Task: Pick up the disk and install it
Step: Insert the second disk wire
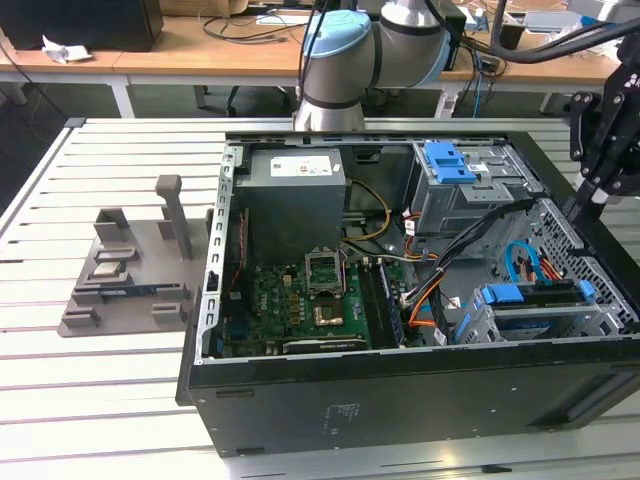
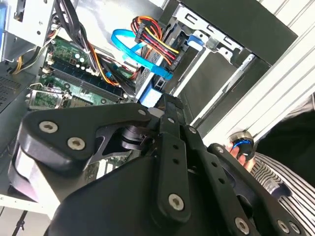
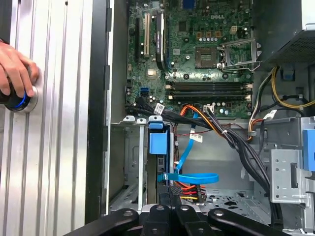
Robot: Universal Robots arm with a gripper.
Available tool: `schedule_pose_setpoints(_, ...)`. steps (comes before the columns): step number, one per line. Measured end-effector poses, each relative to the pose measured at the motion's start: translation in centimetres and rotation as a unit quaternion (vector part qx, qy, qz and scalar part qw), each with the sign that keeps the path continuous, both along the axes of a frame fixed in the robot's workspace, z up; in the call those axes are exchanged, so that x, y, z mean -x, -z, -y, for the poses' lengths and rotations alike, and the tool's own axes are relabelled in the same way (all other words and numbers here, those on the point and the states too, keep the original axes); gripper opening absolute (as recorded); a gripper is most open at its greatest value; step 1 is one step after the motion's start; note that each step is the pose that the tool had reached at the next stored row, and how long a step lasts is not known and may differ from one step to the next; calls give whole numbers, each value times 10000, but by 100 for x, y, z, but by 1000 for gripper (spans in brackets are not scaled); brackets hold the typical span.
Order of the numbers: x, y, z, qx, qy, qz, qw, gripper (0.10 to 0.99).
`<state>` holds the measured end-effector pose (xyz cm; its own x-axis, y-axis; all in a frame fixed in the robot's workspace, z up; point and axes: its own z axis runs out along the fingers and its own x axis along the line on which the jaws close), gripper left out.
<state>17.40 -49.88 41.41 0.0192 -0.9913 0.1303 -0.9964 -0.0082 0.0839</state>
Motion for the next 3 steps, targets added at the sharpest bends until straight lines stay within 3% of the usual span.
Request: schedule_pose_setpoints(3,0,-1,0,0,0,0,10000,106)
